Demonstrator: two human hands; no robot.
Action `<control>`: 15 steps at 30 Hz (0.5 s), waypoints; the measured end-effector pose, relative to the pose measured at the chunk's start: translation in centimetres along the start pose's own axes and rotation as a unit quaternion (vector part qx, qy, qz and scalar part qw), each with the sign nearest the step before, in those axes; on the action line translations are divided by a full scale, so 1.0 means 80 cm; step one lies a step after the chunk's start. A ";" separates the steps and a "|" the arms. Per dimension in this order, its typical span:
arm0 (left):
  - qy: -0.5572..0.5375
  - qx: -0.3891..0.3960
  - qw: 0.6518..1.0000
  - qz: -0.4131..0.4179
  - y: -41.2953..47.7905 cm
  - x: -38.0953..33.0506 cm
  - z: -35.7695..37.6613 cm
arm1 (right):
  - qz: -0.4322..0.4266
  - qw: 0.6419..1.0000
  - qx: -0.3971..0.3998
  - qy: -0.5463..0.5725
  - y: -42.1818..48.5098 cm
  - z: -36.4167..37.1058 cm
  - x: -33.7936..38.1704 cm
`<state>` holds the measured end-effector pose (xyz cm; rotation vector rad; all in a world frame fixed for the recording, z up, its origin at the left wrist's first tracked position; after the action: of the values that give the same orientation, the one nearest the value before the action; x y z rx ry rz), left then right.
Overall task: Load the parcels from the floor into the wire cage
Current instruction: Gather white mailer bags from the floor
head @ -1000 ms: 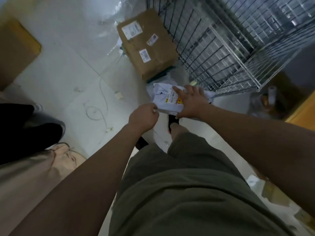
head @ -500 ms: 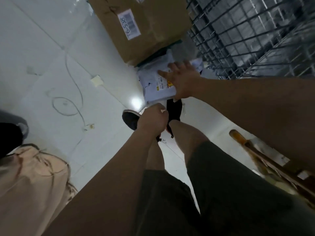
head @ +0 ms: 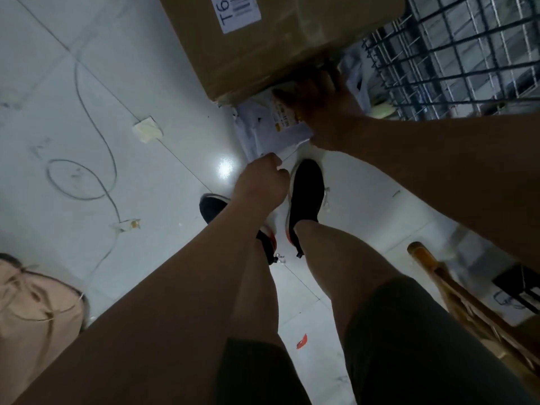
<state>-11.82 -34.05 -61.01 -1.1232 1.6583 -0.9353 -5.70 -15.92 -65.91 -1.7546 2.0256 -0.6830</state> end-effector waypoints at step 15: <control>0.008 -0.027 1.000 -0.005 -0.026 0.026 -0.014 | 0.105 0.989 0.032 0.101 0.020 -0.016 0.050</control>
<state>-12.71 -36.51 -59.27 -1.1644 1.7002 -0.9134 -8.33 -19.52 -65.68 -1.4590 2.2542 -0.8768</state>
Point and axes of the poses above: each hand's wrist, its own y-axis towards the middle knuckle, its own z-axis out of the palm, x = y × z, the point moved 2 cm from there along y, towards the middle knuckle, and after that the axes turned 5 degrees about -z, right-handed, at the moved point
